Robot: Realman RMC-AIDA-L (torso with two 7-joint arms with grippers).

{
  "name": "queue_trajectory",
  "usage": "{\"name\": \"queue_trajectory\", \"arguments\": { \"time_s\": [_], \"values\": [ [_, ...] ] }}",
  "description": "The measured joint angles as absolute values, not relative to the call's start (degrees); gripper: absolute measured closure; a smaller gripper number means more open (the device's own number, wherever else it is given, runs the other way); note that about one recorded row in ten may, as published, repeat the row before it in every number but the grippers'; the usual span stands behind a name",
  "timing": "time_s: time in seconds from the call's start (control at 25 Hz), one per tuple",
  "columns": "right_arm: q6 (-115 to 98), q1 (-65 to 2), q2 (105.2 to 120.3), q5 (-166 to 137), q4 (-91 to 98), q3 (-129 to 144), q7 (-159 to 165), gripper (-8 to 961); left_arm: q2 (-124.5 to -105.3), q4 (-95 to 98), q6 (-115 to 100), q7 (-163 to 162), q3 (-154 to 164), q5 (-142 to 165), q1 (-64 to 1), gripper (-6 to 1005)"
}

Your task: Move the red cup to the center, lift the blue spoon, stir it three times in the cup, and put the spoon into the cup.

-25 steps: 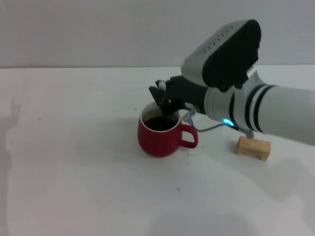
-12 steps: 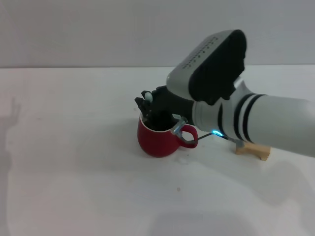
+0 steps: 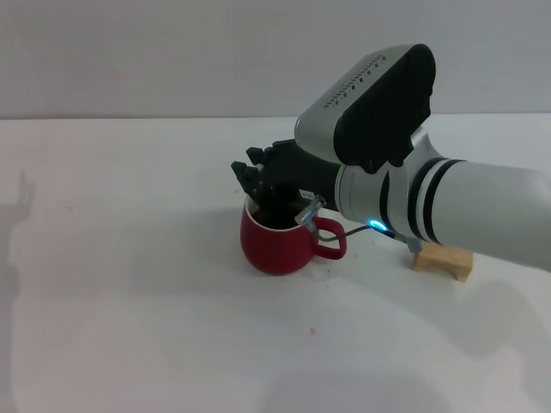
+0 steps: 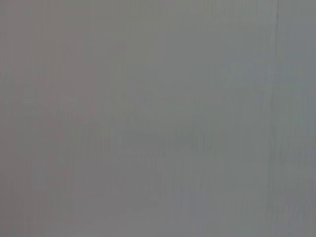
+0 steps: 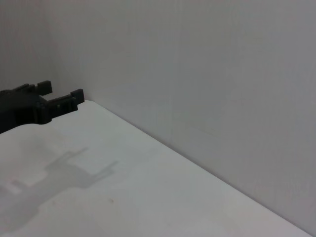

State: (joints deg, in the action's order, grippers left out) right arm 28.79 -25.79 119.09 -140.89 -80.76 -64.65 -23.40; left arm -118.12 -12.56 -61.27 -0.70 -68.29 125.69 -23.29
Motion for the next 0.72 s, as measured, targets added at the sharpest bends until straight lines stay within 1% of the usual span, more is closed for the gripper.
{"name": "queue_trajectory", "arguments": {
  "time_s": [0.04, 0.24, 0.52, 0.64, 0.68, 0.72],
  "values": [
    [28.8, -25.8, 119.09, -140.9, -80.7, -64.7, -23.4, 801, -118.12, -12.6, -61.3, -0.7, -68.3, 125.7, -23.3, 138],
    [28.5, -25.8, 119.11, -140.9, -80.7, -64.6, -23.5, 655, -118.12, -12.6, -61.3, -0.7, -68.3, 125.7, -23.3, 138],
    [20.3, -24.8, 118.95, -143.6, -81.1, -63.1, -24.0, 656, -118.12, -12.6, -61.3, -0.7, -68.3, 125.7, -23.3, 138],
    [11.0, -21.6, 119.09, -146.9, -80.8, -62.4, -24.0, 656, -118.15, -12.6, -61.3, -0.7, -68.2, 125.7, -23.3, 138],
    [1.0, -18.5, 119.15, -148.1, -79.2, -62.2, -24.0, 656, -118.18, -12.6, -61.3, -0.7, -68.1, 125.7, -23.3, 138],
    [1.0, -18.5, 119.15, -148.1, -79.2, -62.2, -24.0, 656, -118.18, -12.6, -61.3, -0.7, -68.1, 125.7, -23.3, 138]
  ]
}}
